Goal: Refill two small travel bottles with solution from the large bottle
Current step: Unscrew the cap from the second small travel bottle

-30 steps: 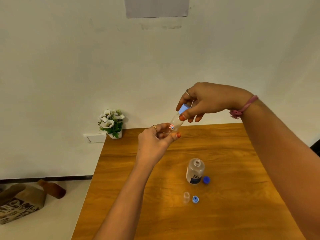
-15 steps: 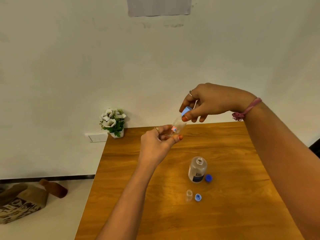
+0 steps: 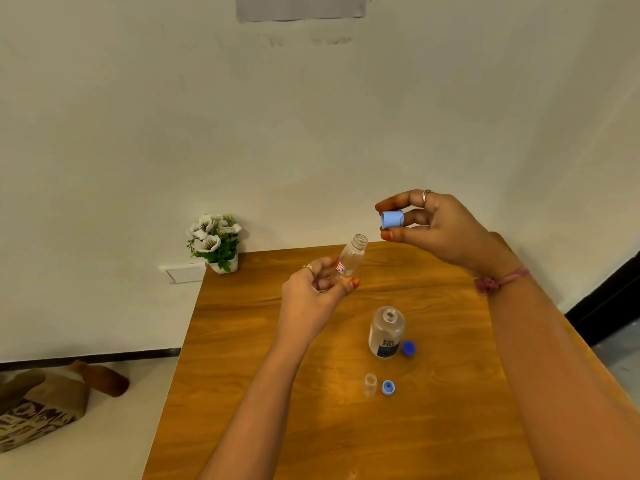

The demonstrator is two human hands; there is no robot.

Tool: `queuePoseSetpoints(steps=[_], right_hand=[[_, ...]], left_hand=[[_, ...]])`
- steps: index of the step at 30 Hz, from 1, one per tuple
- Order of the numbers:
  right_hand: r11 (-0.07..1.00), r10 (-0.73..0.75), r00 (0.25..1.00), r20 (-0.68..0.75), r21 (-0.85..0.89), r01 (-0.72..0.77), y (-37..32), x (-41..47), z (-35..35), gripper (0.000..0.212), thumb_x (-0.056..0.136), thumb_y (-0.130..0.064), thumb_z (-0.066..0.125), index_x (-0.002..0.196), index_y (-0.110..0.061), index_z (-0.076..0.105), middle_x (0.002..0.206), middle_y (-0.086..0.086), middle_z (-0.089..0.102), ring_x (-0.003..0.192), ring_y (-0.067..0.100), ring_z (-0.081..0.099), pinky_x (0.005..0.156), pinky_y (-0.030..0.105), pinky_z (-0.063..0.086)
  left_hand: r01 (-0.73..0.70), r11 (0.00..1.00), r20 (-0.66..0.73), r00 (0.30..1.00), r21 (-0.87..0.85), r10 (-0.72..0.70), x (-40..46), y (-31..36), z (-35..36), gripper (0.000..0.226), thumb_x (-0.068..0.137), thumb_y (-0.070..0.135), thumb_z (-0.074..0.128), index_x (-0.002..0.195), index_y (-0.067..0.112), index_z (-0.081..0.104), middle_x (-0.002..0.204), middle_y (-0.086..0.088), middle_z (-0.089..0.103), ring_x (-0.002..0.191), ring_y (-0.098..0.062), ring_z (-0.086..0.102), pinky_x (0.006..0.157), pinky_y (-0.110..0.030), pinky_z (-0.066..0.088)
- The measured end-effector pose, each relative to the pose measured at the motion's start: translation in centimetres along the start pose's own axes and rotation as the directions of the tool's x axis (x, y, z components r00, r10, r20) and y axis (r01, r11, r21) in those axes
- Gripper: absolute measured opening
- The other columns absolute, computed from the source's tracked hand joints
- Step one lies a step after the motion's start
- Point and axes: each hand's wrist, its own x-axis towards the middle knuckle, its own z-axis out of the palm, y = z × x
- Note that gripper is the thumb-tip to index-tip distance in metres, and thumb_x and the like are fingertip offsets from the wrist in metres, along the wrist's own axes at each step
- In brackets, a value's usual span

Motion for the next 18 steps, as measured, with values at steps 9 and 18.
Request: queuePoseSetpoints(steps=[9, 18], right_hand=[[0.968, 0.144, 0.969, -0.202, 0.234, -0.095, 6.1, -3.3, 0.6, 0.034, 0.078, -0.004, 0.071, 0.102, -0.026, 0.06, 0.106, -0.002, 0.067, 0.096, 0.012, 0.067, 0.079, 0.022, 0.055], [0.944, 0.311, 0.928, -0.204, 0.179, -0.277, 12.6, -6.9, 0.2, 0.033, 0.075, -0.01, 0.074, 0.104, -0.018, 0.06, 0.103, -0.002, 0.068, 0.098, 0.012, 0.064, 0.081, 0.03, 0.055]], left_hand=[[0.084, 0.994, 0.05, 0.995, -0.063, -0.081, -0.8, -1.7, 2.7, 0.044, 0.074, 0.021, 0.079, 0.114, 0.025, 0.06, 0.103, 0.007, 0.071, 0.089, -0.003, 0.068, 0.072, -0.018, 0.054], [0.067, 0.998, 0.095, 0.993, 0.016, -0.068, -2.2, -3.4, 8.1, 0.037, 0.074, 0.017, 0.078, 0.094, 0.037, 0.055, 0.099, -0.004, 0.067, 0.074, -0.012, 0.067, 0.061, -0.017, 0.053]])
